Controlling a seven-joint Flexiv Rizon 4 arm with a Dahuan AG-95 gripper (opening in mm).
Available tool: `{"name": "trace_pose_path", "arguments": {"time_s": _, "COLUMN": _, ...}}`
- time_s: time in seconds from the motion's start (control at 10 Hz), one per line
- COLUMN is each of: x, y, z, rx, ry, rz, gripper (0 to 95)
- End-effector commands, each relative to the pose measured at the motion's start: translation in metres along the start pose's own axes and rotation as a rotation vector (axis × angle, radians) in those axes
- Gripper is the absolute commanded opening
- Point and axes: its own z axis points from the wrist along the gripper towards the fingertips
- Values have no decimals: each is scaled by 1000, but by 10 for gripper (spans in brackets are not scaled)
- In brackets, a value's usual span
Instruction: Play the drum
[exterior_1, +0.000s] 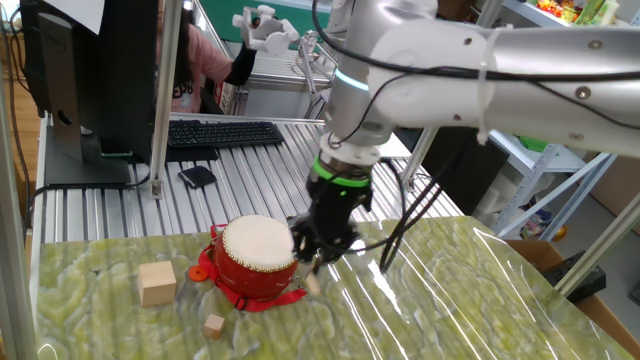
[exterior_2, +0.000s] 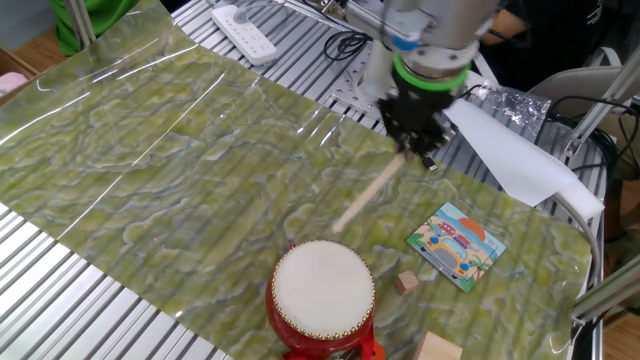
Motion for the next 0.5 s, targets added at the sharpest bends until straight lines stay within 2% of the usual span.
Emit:
{"name": "trace_pose_path", "arguments": {"time_s": 0.1, "x": -3, "y": 6, "z": 4, "rx": 27, "ry": 70, "rz": 47, "gripper": 0}}
{"name": "trace_pose_path", "arguments": {"time_s": 0.4, "x": -3, "y": 7, "z": 4, "rx": 49, "ry": 141, "rz": 77, "gripper": 0}}
{"name": "trace_pose_path", "arguments": {"time_s": 0.5, "x": -3, "y": 7, "z": 4, "rx": 50, "ry": 150, "rz": 74, "gripper": 0}}
